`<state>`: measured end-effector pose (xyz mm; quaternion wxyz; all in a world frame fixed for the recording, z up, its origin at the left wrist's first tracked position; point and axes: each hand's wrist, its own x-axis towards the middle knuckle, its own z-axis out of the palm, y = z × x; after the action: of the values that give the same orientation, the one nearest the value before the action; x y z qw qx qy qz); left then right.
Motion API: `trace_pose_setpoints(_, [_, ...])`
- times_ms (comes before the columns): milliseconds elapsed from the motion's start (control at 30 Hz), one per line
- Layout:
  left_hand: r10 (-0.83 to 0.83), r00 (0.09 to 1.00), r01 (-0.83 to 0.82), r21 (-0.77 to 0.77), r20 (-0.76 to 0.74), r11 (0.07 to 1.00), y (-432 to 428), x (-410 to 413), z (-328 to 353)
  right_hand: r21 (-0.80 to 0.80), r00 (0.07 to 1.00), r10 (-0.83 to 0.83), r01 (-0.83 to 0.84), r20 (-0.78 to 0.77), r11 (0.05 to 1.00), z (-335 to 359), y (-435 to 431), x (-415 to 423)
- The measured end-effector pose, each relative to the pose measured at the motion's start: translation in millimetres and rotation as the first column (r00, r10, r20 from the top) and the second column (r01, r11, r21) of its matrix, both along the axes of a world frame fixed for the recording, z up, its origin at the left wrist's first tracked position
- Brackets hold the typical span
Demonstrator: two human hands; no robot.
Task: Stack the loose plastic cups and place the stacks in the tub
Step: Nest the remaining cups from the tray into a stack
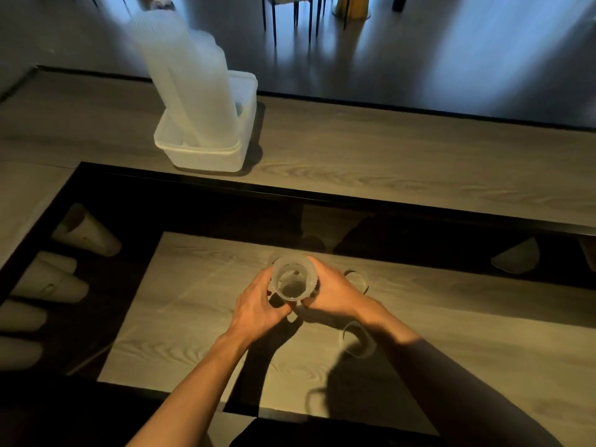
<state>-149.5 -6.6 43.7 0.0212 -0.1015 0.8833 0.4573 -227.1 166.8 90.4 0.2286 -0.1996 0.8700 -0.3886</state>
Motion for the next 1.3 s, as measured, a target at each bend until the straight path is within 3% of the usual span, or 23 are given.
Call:
trace_pose_setpoints(133, [0.002, 0.999, -0.003, 0.018, 0.051, 1.000, -7, -3, -11, -0.060, 0.994, 0.038, -0.032, 0.098, 0.998, -4, -5, 2])
trace_pose_setpoints(567, [-0.029, 0.990, 0.016, 0.093, 0.137, 0.996, -5, -24, -22, -0.039, 0.956, -0.081, 0.096, 0.283, 0.995, -42, 5, -22])
trace_pose_setpoints(833, [-0.021, 0.990, 0.005, 0.109, 0.142, 0.994, -4, -23, -21, 0.045, 0.998, 0.017, -0.019, 0.058, 0.999, -49, -8, -25])
trace_pose_setpoints(1000, [-0.033, 0.994, 0.029, 0.038, 0.103, 0.999, -9, -15, -25, 0.035, 0.971, 0.119, -0.114, -0.209, 0.993, -65, -3, -13])
trace_pose_setpoints(1300, [-0.081, 0.980, 0.081, 0.007, 0.184, 0.997, -5, -5, -42, -0.012, 0.985, 0.139, -0.141, -0.101, 0.990, -82, -6, -3])
